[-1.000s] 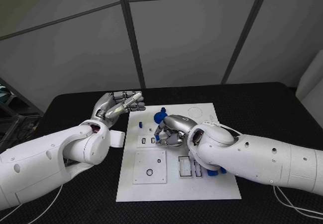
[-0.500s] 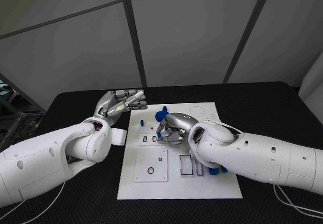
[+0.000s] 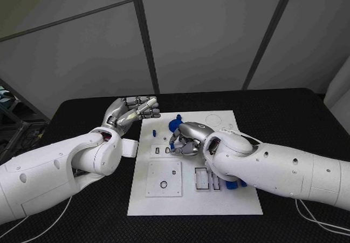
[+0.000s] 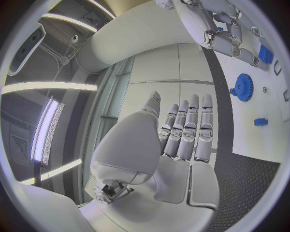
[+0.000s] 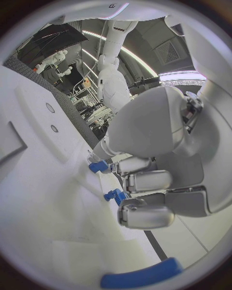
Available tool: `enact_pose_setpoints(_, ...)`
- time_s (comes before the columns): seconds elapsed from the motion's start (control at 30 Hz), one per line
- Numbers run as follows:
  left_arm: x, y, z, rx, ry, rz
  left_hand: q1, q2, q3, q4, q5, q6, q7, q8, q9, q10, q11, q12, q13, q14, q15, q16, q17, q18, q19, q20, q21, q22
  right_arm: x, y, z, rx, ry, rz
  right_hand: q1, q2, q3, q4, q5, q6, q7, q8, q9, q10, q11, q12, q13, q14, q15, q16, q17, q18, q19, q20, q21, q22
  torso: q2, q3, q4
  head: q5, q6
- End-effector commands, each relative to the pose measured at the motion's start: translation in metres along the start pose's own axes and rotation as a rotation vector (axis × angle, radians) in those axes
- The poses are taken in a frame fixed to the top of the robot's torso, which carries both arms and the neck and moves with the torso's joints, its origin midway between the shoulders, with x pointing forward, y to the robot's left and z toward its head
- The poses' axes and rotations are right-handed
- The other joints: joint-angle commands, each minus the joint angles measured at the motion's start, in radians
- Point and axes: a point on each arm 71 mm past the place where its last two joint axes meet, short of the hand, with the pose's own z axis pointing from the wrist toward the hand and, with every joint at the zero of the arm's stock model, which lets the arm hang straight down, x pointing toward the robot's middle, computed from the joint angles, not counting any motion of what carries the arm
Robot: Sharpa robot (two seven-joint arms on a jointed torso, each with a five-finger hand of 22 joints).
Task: Assemble the parts on the task board
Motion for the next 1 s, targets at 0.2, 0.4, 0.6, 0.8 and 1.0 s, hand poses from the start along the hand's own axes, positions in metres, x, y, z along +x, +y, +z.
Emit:
enact_pose_setpoints(0.2, 0.0021, -0.0017, 0.0007, 0.010, 0.014, -0.001, 0.002, 0.003, 0.000, -0.006, -0.007, 0.001, 0.006, -0.003, -0.001, 0.002, 0.005, -0.004, -0.001, 0.002, 0.003, -0.005, 0.002, 0.006, 0.007, 0.000, -0.004, -0.001, 0.0097, -0.0051, -0.0014, 0.031, 0.077, -0.034, -0.001, -0.011, 0.003, -0.002, -0.005, -0.002, 0.004, -0.001, -0.001, -0.006, 0.002, -0.005, 0.006, 0.092, -0.001, -0.001, 0.209, -0.008, -0.004, 0.000, -0.004, 0.053, 0.000, -0.0002, 0.0002, -0.002, -0.001)
enact_pose_setpoints(0.4, 0.0021, -0.0017, 0.0007, 0.010, 0.014, -0.001, 0.002, 0.003, 0.000, -0.006, -0.007, 0.001, 0.006, -0.003, -0.001, 0.002, 0.005, -0.004, -0.001, 0.002, 0.003, -0.005, 0.002, 0.006, 0.007, 0.000, -0.004, -0.001, 0.0110, -0.0054, -0.0017, 0.035, 0.093, -0.043, -0.003, -0.017, 0.002, -0.004, -0.007, -0.006, 0.005, -0.003, -0.002, -0.007, 0.003, -0.007, 0.004, 0.091, -0.001, -0.002, 0.208, -0.008, -0.005, 0.001, -0.005, 0.052, 0.000, 0.0000, -0.0001, -0.003, 0.000)
enact_pose_setpoints(0.6, 0.0020, -0.0016, 0.0008, 0.010, 0.013, -0.001, 0.002, 0.003, 0.000, -0.006, -0.007, 0.001, 0.006, -0.003, -0.001, 0.002, 0.005, -0.004, -0.001, 0.002, 0.003, -0.005, 0.002, 0.006, 0.007, 0.000, -0.004, -0.001, 0.0118, -0.0050, -0.0021, 0.037, 0.104, -0.049, -0.008, -0.024, 0.001, -0.003, -0.008, -0.014, 0.009, -0.009, -0.004, -0.011, 0.006, -0.011, 0.000, 0.091, 0.002, -0.002, 0.207, -0.008, -0.005, 0.002, -0.006, 0.051, -0.001, 0.0000, 0.0002, -0.003, 0.001)
enact_pose_setpoints(0.8, 0.0020, -0.0016, 0.0008, 0.010, 0.013, -0.001, 0.002, 0.003, 0.000, -0.006, -0.007, 0.001, 0.006, -0.003, -0.001, 0.002, 0.005, -0.004, -0.001, 0.002, 0.003, -0.005, 0.002, 0.006, 0.007, 0.000, -0.004, -0.001, 0.0119, -0.0050, -0.0023, 0.039, 0.104, -0.054, -0.013, -0.031, 0.002, -0.003, -0.009, -0.031, 0.015, -0.018, -0.008, -0.016, 0.012, -0.017, -0.005, 0.091, 0.006, -0.003, 0.207, -0.008, -0.006, 0.006, -0.007, 0.050, 0.000, -0.0002, 0.0002, -0.003, 0.002)
enact_pose_setpoints(1.0, 0.0019, -0.0016, 0.0008, 0.010, 0.013, -0.001, 0.002, 0.003, 0.000, -0.006, -0.007, 0.001, 0.006, -0.003, -0.001, 0.002, 0.005, -0.004, -0.001, 0.002, 0.003, -0.005, 0.002, 0.006, 0.007, 0.000, -0.004, -0.001, 0.0116, -0.0050, -0.0024, 0.040, 0.101, -0.056, -0.019, -0.040, 0.002, -0.003, -0.009, -0.052, 0.022, -0.028, -0.012, -0.020, 0.018, -0.021, -0.008, 0.091, 0.011, -0.003, 0.207, -0.007, -0.007, 0.010, -0.008, 0.048, 0.000, -0.0002, 0.0000, -0.002, 0.003)
